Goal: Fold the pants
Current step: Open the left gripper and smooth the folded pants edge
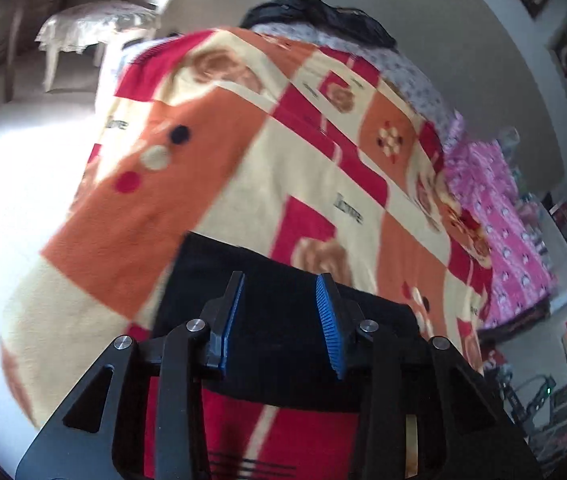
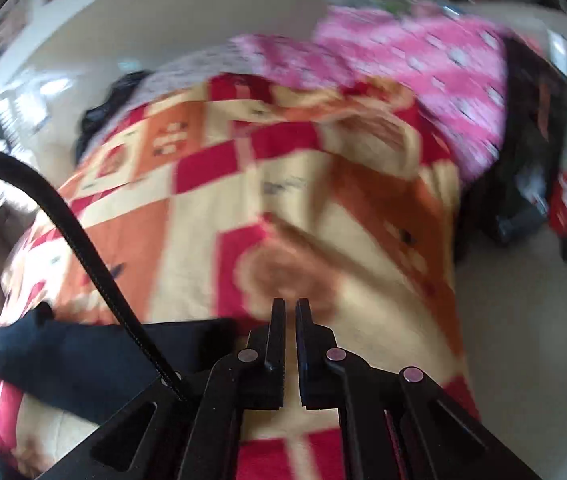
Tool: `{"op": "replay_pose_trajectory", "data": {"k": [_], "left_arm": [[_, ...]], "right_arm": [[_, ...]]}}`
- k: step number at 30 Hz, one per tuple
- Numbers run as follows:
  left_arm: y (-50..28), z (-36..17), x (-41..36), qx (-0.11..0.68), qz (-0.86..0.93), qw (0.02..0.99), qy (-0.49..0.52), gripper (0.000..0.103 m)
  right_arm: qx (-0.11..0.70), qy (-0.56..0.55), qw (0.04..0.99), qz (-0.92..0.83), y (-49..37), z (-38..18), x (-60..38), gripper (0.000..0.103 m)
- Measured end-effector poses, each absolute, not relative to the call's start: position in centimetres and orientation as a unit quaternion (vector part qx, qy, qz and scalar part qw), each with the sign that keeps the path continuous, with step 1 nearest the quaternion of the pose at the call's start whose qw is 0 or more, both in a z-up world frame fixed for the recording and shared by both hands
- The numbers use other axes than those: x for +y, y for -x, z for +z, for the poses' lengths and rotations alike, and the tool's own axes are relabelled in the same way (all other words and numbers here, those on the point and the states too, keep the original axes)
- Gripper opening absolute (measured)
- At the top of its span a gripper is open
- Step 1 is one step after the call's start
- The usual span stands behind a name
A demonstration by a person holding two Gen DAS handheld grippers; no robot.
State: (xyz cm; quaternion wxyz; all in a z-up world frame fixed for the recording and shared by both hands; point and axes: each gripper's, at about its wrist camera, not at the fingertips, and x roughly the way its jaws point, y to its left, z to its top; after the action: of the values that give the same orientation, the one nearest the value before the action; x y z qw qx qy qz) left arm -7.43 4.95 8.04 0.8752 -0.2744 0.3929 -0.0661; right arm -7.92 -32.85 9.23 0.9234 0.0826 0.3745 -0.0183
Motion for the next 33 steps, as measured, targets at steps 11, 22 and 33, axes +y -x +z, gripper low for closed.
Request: {"op": "replay_pose_trajectory", "data": {"k": [11,22,33], "left_arm": [[5.4,1.9,-1.6,0.457,-0.068,0.879,0.119,0.030],[1.2,1.3,1.2,0.442,-0.002,0.883,0.158,0.032],[1.8,0.9,0.1,0.411,0.010,0.902,0.134,0.033]], "right_arm": [[0.441,-0.006,0.893,0.090,4.4,3.3,-28.7,0.006],[0.434,-0.116,0.880,0.155,3.0,2.4,-31.3,0.007],[0.441,-0.048,0.888,0.125,2.0,2.8,-31.9,0.015]]}}
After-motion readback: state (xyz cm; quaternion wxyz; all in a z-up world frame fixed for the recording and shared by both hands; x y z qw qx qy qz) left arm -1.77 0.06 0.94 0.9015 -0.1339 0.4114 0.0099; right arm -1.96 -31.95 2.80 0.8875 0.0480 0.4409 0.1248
